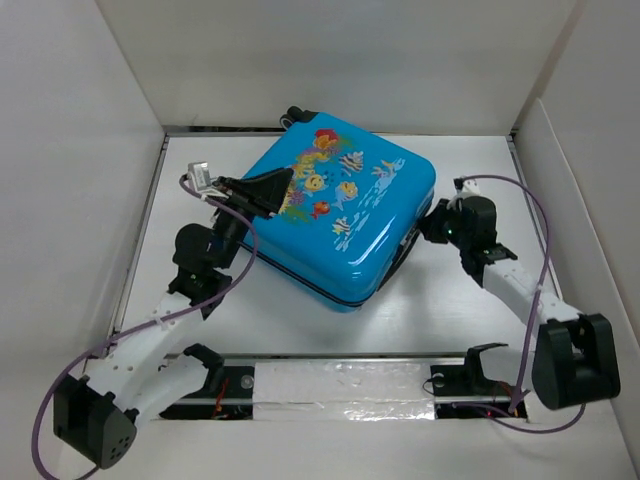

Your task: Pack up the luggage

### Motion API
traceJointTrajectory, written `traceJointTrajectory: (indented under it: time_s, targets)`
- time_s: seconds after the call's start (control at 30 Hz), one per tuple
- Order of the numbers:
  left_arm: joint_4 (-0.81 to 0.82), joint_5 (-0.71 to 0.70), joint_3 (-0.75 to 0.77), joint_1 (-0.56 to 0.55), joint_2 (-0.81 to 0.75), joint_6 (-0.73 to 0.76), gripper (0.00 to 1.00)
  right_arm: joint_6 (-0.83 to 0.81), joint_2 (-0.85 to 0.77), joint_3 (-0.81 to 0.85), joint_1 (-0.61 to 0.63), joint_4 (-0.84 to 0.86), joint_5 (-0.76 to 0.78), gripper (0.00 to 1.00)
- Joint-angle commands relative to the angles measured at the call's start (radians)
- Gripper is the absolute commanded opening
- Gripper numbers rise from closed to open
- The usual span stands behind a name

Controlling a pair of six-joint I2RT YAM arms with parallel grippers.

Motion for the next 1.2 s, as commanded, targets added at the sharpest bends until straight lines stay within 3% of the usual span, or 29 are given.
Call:
traceJointTrajectory:
  time_s: [0.0, 0.03, 0.1, 0.13, 0.17, 0.2, 0.3, 0.33, 0.47, 0.63, 0.8, 0.83, 1.07, 1.13, 1.17]
  targets:
    - [0.153, 0.143, 0.086, -0.027, 0.060, 0.043, 0.30, 0.002, 0.121, 0.152, -0.003, 0.252, -0.097, 0.02]
    - [0.210, 0.224, 0.089, -0.027, 0.083, 0.005, 0.28, -0.002, 0.157, 0.219, -0.003, 0.258, -0.118, 0.02]
    - [0.213, 0.206, 0.129, -0.128, 0.150, 0.053, 0.23, -0.010, 0.271, 0.292, -0.003, 0.259, -0.144, 0.02]
    - [0.154, 0.117, 0.156, -0.186, 0.172, 0.176, 0.21, -0.016, 0.306, 0.327, -0.003, 0.252, -0.170, 0.02]
    - [0.099, 0.032, 0.199, -0.333, 0.225, 0.260, 0.21, -0.024, 0.335, 0.387, -0.003, 0.244, -0.173, 0.02]
    - [0.005, -0.151, 0.312, -0.409, 0.282, 0.438, 0.20, -0.030, 0.373, 0.416, -0.003, 0.239, -0.163, 0.02]
    - [0.021, -0.254, 0.428, -0.564, 0.351, 0.573, 0.18, -0.018, 0.389, 0.429, -0.021, 0.258, -0.169, 0.02]
    - [0.032, -0.262, 0.431, -0.564, 0.358, 0.575, 0.18, -0.016, 0.375, 0.427, -0.041, 0.250, -0.187, 0.02]
    - [0.113, -0.275, 0.324, -0.612, 0.315, 0.518, 0.07, -0.042, 0.199, 0.337, -0.054, 0.198, -0.146, 0.06]
    - [0.147, -0.427, 0.080, -0.818, 0.259, 0.475, 0.00, -0.041, -0.143, -0.010, 0.017, 0.236, -0.115, 0.02]
    - [-0.058, -0.559, -0.108, -0.819, 0.227, 0.238, 0.00, -0.033, -0.517, -0.318, 0.153, 0.253, -0.157, 0.00]
    - [-0.105, -0.584, -0.133, -0.819, 0.217, 0.136, 0.00, -0.041, -0.559, -0.343, 0.175, 0.220, -0.163, 0.00]
    - [-0.248, -0.616, -0.359, -0.771, 0.068, -0.121, 0.05, 0.016, -0.776, -0.524, 0.357, 0.187, -0.070, 0.00]
    - [-0.249, -0.586, -0.403, -0.718, 0.068, -0.149, 0.06, 0.002, -0.759, -0.533, 0.403, 0.195, -0.022, 0.10]
    - [-0.217, -0.555, -0.420, -0.701, 0.074, -0.152, 0.09, -0.002, -0.707, -0.536, 0.417, 0.251, 0.012, 0.29]
